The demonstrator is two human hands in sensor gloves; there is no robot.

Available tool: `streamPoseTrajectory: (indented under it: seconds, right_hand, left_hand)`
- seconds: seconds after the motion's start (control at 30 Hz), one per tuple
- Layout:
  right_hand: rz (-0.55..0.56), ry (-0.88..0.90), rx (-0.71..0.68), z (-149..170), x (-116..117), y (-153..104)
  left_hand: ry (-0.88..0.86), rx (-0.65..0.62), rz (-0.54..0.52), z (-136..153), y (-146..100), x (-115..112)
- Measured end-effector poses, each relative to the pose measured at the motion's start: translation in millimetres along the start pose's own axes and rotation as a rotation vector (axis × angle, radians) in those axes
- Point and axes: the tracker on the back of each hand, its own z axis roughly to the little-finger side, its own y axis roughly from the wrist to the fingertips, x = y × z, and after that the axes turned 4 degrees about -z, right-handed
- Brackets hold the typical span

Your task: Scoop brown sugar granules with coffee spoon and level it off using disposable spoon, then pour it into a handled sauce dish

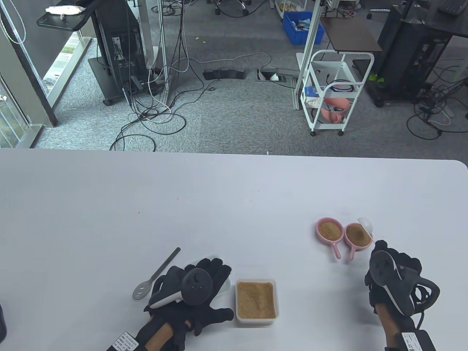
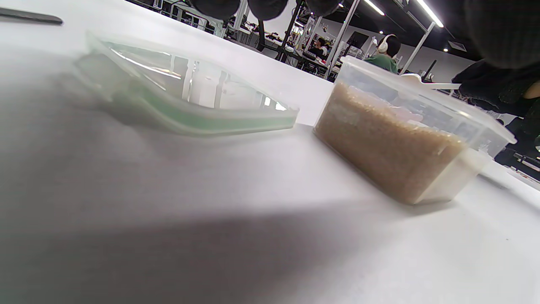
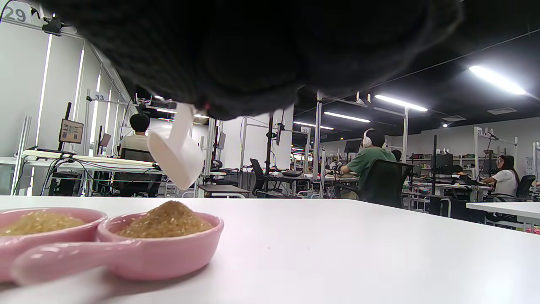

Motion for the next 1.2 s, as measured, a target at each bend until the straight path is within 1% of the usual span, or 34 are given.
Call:
streamPoseTrajectory:
  seconds: [0.37, 0.47, 0.63, 0.73, 0.8, 0.93, 1.03, 1.2]
  right_hand:
    - [-0.024, 0.017, 0.023, 4, 1, 2]
    - [-0.052, 0.054, 0.043, 9, 3, 2]
    - [-0.079, 0.178, 0.101, 23, 2, 5]
    - [-0.135, 0.308, 0.141, 32, 1, 6]
    - [-0.165, 0.363, 0.154, 36, 0, 6]
    - [-0.23, 0.485, 0.157, 38, -2, 5]
    - [-0.298, 0.556, 0.14, 35, -3, 3]
    - [-0.468, 0.608, 0.061, 22, -1, -1]
  left_hand:
    - [0.003, 0.001, 0.007, 0, 0, -1]
    - [0.003, 0.002, 0.007, 0, 0, -1]
    - [0.003, 0.004, 0.007, 0, 0, -1]
    - [0.005, 0.006, 0.011, 0, 0, -1]
    - [0.005, 0.007, 0.012, 0, 0, -1]
    - [0.005, 0.008, 0.012, 0, 0, -1]
    - [0.004, 0.008, 0.012, 0, 0, -1]
    - [0.005, 0.009, 0.013, 0, 1, -1]
